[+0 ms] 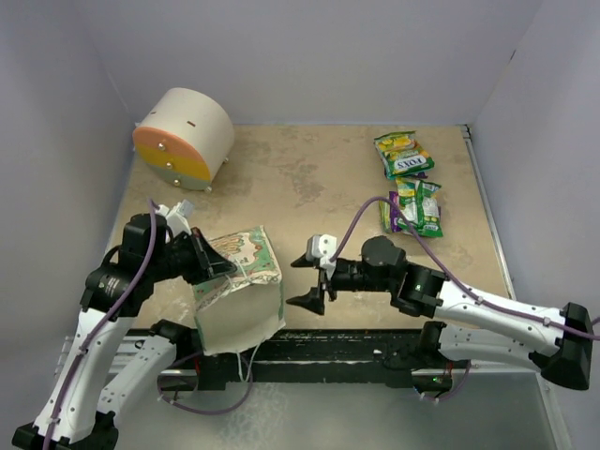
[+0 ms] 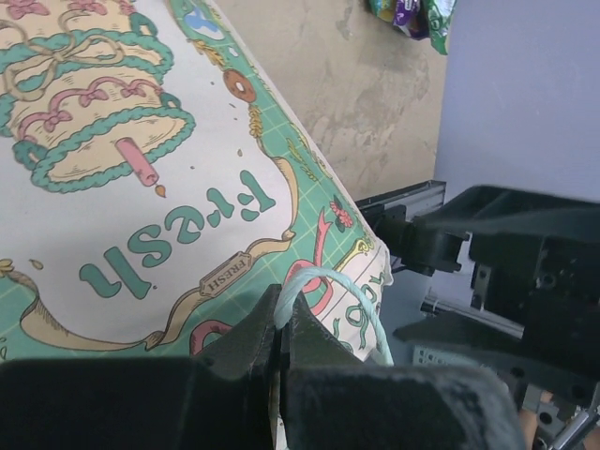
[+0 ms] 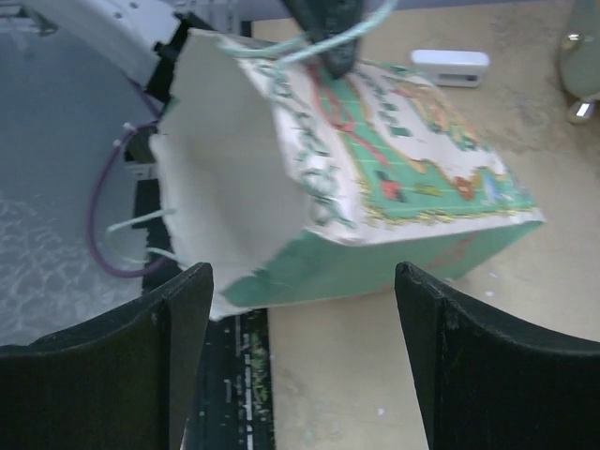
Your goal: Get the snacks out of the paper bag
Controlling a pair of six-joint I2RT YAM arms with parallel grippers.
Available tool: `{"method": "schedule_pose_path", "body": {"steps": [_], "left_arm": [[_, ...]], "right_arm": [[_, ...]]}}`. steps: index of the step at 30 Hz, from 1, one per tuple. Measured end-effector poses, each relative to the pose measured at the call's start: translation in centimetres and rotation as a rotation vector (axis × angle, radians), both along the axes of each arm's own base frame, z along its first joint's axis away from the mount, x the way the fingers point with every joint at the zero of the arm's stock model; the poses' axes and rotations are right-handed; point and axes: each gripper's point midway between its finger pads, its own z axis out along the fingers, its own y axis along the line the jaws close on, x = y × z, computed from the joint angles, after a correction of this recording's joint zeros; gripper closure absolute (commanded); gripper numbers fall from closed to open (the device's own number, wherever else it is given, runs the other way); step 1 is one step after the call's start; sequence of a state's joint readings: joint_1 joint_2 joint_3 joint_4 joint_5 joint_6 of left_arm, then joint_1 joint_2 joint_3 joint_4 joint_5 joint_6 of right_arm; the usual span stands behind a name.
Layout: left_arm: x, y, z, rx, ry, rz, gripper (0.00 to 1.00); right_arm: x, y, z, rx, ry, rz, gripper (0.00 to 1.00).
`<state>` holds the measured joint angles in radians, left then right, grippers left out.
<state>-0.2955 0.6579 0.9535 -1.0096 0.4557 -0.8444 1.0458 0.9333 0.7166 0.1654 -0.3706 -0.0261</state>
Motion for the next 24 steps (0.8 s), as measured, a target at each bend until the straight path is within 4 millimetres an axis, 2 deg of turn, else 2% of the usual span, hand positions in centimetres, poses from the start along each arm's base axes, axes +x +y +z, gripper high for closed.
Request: {"method": "schedule_pose_path", "body": {"steps": [5, 9, 13, 16, 19, 24], "left_arm": [[1.1, -0.9, 0.6, -0.033, -0.027, -0.028, 1.0], [1.5, -1.3, 0.6, -0.051, -0.048, -0.04, 1.0], [1.5, -1.5, 0.2, -0.061, -0.052, -0.053, 1.0], [1.4, -1.6, 0.1, -0.066, -0.046, -0.061, 1.0], [1.3, -1.6, 0.2, -0.07, -0.045, -0.066, 1.0], [1.1, -1.6, 0.2, -0.069, -0.047, -0.069, 1.0]], "right_arm": [[-5.0, 2.7, 0.4, -0.046, 0.01, 0.081, 0.29], [-7.9, 4.5, 1.0, -0.052, 0.0, 0.126, 0.37], [-9.6, 6.1, -0.7, -0.107, -0.025, 0.139, 0.41], [-9.7, 7.0, -3.5, -0.187, -0.064, 0.116, 0.44], [-8.8, 7.9, -6.0, -0.253, -0.136, 0.077, 0.51], [-6.1, 9.2, -7.7, -0.245, -0.27, -0.025, 0.57]]}}
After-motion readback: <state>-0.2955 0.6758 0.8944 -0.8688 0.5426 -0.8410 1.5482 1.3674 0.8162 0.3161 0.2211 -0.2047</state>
